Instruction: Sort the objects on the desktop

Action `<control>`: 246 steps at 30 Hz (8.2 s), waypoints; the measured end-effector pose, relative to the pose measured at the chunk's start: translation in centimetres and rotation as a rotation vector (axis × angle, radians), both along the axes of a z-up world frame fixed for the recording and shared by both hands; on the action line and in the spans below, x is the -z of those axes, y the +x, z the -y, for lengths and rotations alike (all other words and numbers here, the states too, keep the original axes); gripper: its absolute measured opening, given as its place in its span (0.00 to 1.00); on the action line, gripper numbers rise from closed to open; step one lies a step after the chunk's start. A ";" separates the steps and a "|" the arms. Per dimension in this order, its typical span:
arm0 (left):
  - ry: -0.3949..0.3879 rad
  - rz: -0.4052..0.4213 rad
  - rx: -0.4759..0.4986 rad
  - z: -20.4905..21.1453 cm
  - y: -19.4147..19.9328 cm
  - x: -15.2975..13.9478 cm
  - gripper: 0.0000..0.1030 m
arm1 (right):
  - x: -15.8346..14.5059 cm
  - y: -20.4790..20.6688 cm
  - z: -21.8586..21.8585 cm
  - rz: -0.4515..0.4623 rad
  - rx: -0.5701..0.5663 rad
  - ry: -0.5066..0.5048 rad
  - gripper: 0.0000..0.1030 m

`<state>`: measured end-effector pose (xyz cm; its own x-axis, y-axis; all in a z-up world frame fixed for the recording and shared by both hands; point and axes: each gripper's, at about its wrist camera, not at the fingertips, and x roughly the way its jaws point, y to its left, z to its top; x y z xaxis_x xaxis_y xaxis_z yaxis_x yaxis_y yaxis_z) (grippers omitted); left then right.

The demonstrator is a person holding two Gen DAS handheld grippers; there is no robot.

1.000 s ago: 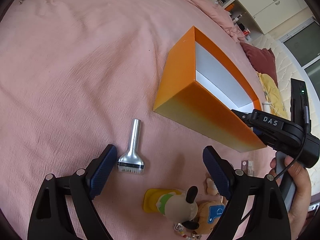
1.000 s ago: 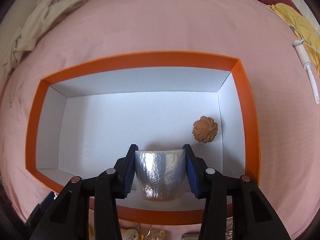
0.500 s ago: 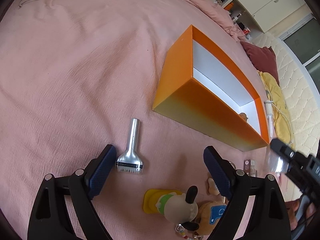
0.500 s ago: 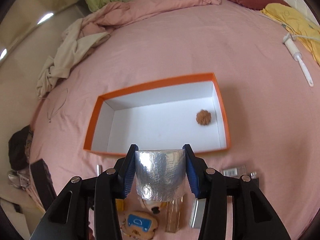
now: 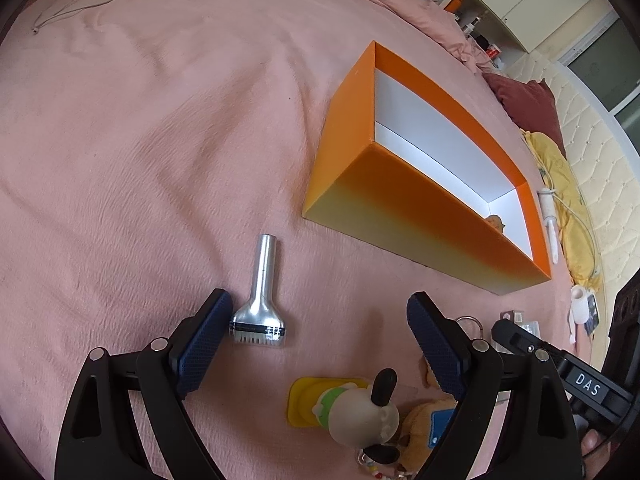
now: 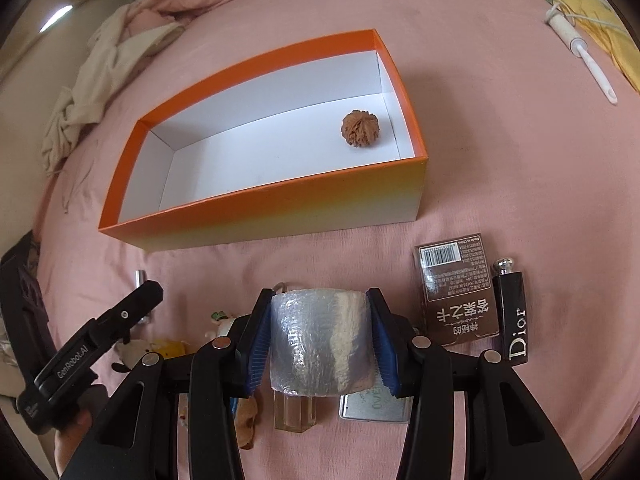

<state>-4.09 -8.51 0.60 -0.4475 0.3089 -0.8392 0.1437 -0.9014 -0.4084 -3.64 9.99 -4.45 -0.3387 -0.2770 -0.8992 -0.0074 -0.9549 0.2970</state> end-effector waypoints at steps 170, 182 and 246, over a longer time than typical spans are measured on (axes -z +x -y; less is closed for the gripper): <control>-0.460 -0.407 0.102 -8.9 14.8 2.1 1.00 | 4.4 16.1 -3.5 -0.553 -0.003 0.252 1.00; -0.470 -0.412 0.096 -9.3 14.9 2.2 1.00 | 4.4 16.1 -3.7 -0.553 -0.004 0.252 1.00; -0.480 -0.425 0.093 -7.8 14.7 2.2 1.00 | 4.4 16.1 -3.7 -0.555 0.000 0.259 1.00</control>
<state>10.58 -0.67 -1.64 -0.7603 -0.0031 -0.6496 -0.0295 -0.9988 0.0392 12.45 13.67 -8.84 -0.7755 -0.0734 -0.6270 0.0823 -0.9965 0.0149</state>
